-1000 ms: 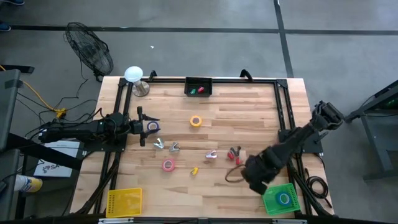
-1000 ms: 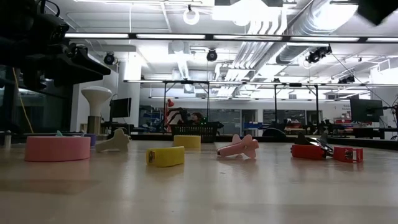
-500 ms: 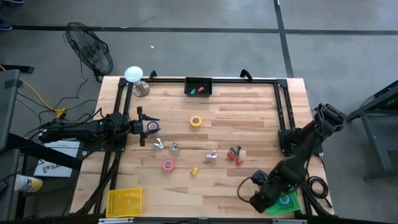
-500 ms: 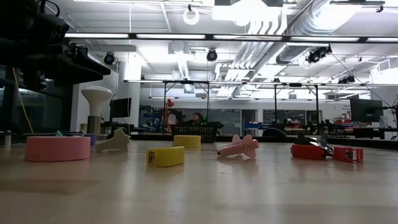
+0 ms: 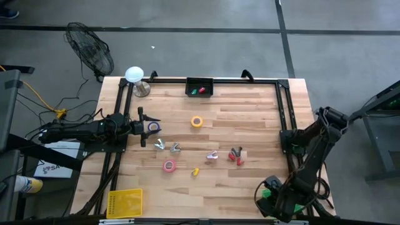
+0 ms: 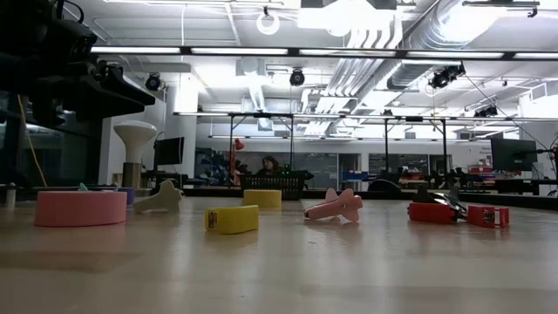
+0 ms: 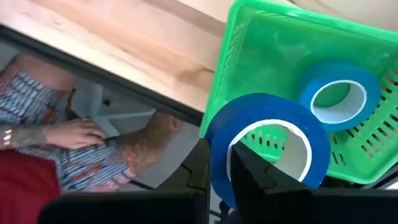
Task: Pick and place Stapler, Stapler remover, tape
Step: Put the right blue tape into the green bin, then put the yellow tape into the green bin
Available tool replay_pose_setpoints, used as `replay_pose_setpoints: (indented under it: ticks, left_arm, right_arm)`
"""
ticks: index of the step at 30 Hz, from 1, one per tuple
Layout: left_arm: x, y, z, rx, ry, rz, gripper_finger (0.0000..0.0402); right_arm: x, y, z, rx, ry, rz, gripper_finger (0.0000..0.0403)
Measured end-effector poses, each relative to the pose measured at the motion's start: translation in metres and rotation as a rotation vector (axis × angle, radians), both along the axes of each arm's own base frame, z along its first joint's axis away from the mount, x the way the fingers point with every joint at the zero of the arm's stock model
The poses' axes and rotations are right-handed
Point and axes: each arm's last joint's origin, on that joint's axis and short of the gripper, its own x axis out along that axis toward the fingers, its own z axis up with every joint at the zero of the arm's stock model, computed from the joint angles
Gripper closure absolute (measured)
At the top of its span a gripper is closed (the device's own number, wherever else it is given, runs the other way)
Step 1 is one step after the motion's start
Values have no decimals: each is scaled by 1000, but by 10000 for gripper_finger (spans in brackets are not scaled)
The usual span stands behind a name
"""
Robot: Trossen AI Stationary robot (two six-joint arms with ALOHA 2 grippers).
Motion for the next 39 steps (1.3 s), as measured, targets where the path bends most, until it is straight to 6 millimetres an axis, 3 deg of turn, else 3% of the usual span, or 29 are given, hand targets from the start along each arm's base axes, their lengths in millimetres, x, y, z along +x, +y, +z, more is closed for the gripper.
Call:
replay_pose_setpoints:
  ticks: [13, 26, 39]
  left_arm:
    - [0, 0, 0, 0, 0, 0, 204]
    - [0, 0, 0, 0, 0, 0, 204]
    - [0, 0, 0, 0, 0, 0, 204]
  right_arm:
    - [6, 11, -31, -64, 110, 15, 374]
    - [8, 11, -37, -111, 68, -1, 370]
    - [9, 12, -37, -103, 63, 8, 294]
